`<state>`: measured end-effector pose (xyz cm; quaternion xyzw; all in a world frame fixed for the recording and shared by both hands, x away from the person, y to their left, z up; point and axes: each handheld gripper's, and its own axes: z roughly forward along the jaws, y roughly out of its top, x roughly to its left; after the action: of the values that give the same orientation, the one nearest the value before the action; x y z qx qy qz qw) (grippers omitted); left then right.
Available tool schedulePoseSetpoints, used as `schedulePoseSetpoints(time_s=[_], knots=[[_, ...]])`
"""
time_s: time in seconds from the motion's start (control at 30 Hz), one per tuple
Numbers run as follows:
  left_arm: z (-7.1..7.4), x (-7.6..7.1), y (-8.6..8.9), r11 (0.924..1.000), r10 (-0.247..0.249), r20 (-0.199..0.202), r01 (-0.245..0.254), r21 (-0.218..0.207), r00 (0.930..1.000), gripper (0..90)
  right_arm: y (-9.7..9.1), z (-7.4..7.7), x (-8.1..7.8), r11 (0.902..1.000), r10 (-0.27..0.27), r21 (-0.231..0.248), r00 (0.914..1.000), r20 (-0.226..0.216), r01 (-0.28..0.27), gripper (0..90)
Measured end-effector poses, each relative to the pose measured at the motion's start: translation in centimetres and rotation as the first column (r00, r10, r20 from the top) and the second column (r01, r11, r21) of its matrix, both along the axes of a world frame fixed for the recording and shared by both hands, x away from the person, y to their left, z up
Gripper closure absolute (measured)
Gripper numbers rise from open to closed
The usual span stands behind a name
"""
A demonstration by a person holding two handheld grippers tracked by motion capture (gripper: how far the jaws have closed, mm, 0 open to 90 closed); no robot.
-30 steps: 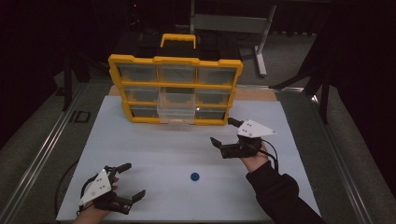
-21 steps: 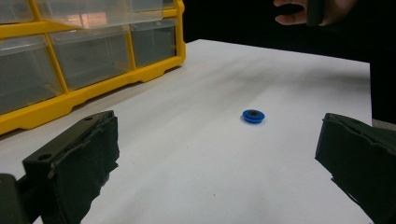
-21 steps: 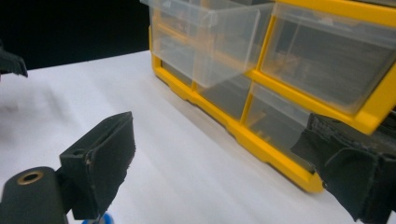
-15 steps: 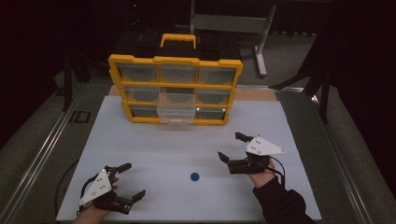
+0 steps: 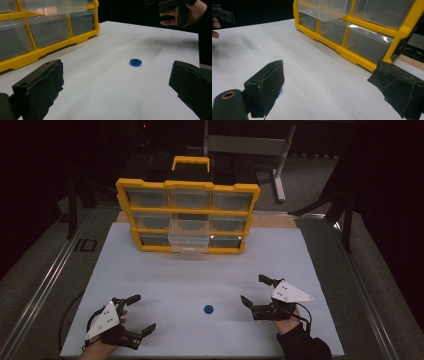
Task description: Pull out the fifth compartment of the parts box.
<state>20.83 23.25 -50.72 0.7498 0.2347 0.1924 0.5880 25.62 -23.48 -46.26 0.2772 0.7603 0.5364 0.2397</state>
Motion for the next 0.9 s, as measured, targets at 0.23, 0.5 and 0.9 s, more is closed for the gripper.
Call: schedulePoseSetpoints(time_s=[0.23,0.5,0.9], knots=[[0.0,0.0,0.1,1.0,0.002,-0.001,-0.002,-0.003,1.0,0.0,-0.8,-1.1,-0.8,0.9998,-0.009,-0.015,1.0,-0.001,0.009,9.8],[0.0,0.0,0.2,0.9999,0.006,-0.002,-0.006,-0.008,1.0,0.0,-1.9,-2.4,-1.7,0.9998,0.017,0.011,0.9997,-0.018,-0.017,9.8],[-0.1,0.1,0.4,0.9997,0.02,-0.006,-0.02,-0.012,0.9998,0.0,-1.7,-3.7,-1.8,0.9974,0.066,-0.028,0.9971,-0.038,-0.067,9.8]])
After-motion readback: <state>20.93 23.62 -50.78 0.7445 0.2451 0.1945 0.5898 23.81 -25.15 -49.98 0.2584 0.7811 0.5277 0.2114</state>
